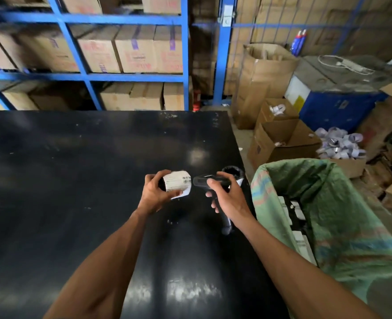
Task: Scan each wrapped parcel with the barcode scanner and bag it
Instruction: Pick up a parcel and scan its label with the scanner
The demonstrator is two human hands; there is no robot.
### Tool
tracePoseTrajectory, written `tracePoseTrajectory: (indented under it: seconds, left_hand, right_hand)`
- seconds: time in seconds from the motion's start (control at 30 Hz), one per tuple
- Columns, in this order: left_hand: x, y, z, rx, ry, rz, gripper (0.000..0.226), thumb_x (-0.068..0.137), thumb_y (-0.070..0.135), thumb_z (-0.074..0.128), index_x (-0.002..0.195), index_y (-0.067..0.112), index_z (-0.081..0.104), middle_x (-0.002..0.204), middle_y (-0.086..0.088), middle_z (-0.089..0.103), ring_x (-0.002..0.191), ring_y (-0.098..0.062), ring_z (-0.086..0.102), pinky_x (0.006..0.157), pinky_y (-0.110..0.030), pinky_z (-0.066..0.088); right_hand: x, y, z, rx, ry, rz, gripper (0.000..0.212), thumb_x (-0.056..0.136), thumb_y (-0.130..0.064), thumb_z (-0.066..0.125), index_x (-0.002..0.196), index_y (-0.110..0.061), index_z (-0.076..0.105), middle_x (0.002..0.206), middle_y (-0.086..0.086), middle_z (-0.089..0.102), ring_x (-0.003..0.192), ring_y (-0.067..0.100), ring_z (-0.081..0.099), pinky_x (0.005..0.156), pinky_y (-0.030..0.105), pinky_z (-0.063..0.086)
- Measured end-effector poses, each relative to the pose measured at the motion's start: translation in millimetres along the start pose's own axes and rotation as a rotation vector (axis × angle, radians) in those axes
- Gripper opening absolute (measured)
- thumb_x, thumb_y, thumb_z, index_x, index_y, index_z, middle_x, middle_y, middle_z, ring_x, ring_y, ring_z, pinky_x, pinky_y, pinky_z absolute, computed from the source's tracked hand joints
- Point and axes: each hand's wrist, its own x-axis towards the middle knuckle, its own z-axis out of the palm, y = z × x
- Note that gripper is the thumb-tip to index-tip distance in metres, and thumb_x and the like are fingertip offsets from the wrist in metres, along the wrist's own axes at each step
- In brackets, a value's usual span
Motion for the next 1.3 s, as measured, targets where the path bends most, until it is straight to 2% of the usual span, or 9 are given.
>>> tracePoseTrajectory:
  seconds: [0.3, 0.47, 0.73, 0.83, 0.93, 1.0, 1.1, 1.2, 1.3]
  left_hand:
    - [-30.0, 9.0, 12.0, -0.073, 0.084, 0.011, 0.069, 0.064, 0.029, 0.095, 0.124, 0.032, 0.063, 0.124, 0.0, 0.042, 0.105, -0.01, 0.057, 0.083, -0.01, 0.045]
    - [-32.6, 9.7, 11.1, -0.061, 0.072, 0.037, 0.069, 0.063, 0.03, 0.095, 0.123, 0.034, 0.063, 0.124, 0.0, 0.042, 0.108, -0.013, 0.056, 0.088, -0.021, 0.051]
    - [-34.7, 9.2, 6.3, -0.049, 0.049, 0.046, 0.068, 0.064, 0.033, 0.094, 0.125, 0.032, 0.063, 0.124, -0.001, 0.042, 0.11, -0.015, 0.054, 0.092, -0.025, 0.052]
    - [-39.0, 8.5, 6.8, -0.05, 0.042, 0.03, 0.068, 0.065, 0.031, 0.094, 0.126, 0.032, 0.063, 0.124, -0.001, 0.042, 0.11, -0.015, 0.055, 0.093, -0.025, 0.052]
    - [-44.5, 9.2, 10.8, -0.041, 0.02, 0.024, 0.068, 0.066, 0.033, 0.093, 0.126, 0.031, 0.062, 0.124, -0.001, 0.043, 0.107, -0.012, 0.055, 0.091, -0.022, 0.051]
    - [-47.6, 8.3, 14.4, -0.012, -0.018, 0.021, 0.068, 0.066, 0.037, 0.093, 0.126, 0.034, 0.061, 0.122, 0.001, 0.044, 0.107, -0.011, 0.054, 0.088, -0.02, 0.048]
    - [-53.8, 6.5, 18.7, 0.014, -0.051, 0.001, 0.067, 0.065, 0.042, 0.092, 0.124, 0.037, 0.061, 0.117, 0.003, 0.046, 0.106, -0.012, 0.054, 0.084, -0.02, 0.049]
    - [-61.3, 6.7, 21.9, 0.023, -0.084, -0.025, 0.064, 0.066, 0.043, 0.091, 0.122, 0.04, 0.06, 0.113, 0.005, 0.048, 0.101, -0.011, 0.055, 0.063, -0.007, 0.048]
    - [-65.7, 7.7, 27.4, 0.035, -0.078, -0.037, 0.064, 0.063, 0.049, 0.09, 0.119, 0.043, 0.06, 0.111, 0.009, 0.051, 0.1, -0.008, 0.057, 0.069, -0.012, 0.045]
  right_hand:
    - [-23.6, -0.2, -7.4, -0.101, 0.04, -0.014, 0.044, 0.093, -0.049, 0.066, 0.129, -0.035, 0.046, 0.084, 0.003, 0.068, 0.062, 0.011, 0.062, 0.052, 0.025, 0.05]
    - [-27.7, 0.0, -7.6, -0.133, 0.076, -0.031, 0.047, 0.09, -0.052, 0.068, 0.129, -0.038, 0.046, 0.089, 0.002, 0.07, 0.071, 0.012, 0.066, 0.055, 0.025, 0.053]
    - [-35.7, -2.1, -5.4, -0.18, 0.093, -0.008, 0.049, 0.085, -0.053, 0.072, 0.125, -0.039, 0.047, 0.095, -0.003, 0.075, 0.058, 0.013, 0.068, 0.055, 0.026, 0.055]
    - [-35.2, 9.3, -9.7, -0.231, 0.07, 0.053, 0.052, 0.083, -0.033, 0.074, 0.126, -0.035, 0.044, 0.097, 0.001, 0.073, 0.062, 0.013, 0.068, 0.056, 0.026, 0.057]
    - [-31.2, 39.4, -19.1, -0.333, 0.086, 0.155, 0.051, 0.086, -0.014, 0.066, 0.131, -0.021, 0.043, 0.1, 0.008, 0.07, 0.066, 0.018, 0.07, 0.067, 0.039, 0.063]
    - [-31.5, 60.1, -28.1, -0.527, 0.123, 0.218, 0.058, 0.086, -0.022, 0.07, 0.137, -0.017, 0.044, 0.112, 0.01, 0.07, 0.086, 0.027, 0.074, 0.084, 0.042, 0.061]
    - [-36.1, 90.5, -41.4, -0.808, 0.183, 0.313, 0.075, 0.084, -0.037, 0.074, 0.147, -0.015, 0.039, 0.134, 0.015, 0.062, 0.121, 0.036, 0.062, 0.098, 0.04, 0.052]
    - [-40.9, 111.3, -50.3, -0.852, 0.217, 0.39, 0.079, 0.083, -0.039, 0.076, 0.147, -0.014, 0.037, 0.133, 0.015, 0.063, 0.121, 0.037, 0.062, 0.096, 0.049, 0.054]
    - [-43.9, 119.2, -56.7, -0.847, 0.255, 0.427, 0.075, 0.083, -0.038, 0.078, 0.141, -0.01, 0.04, 0.13, 0.015, 0.064, 0.118, 0.037, 0.063, 0.092, 0.046, 0.056]
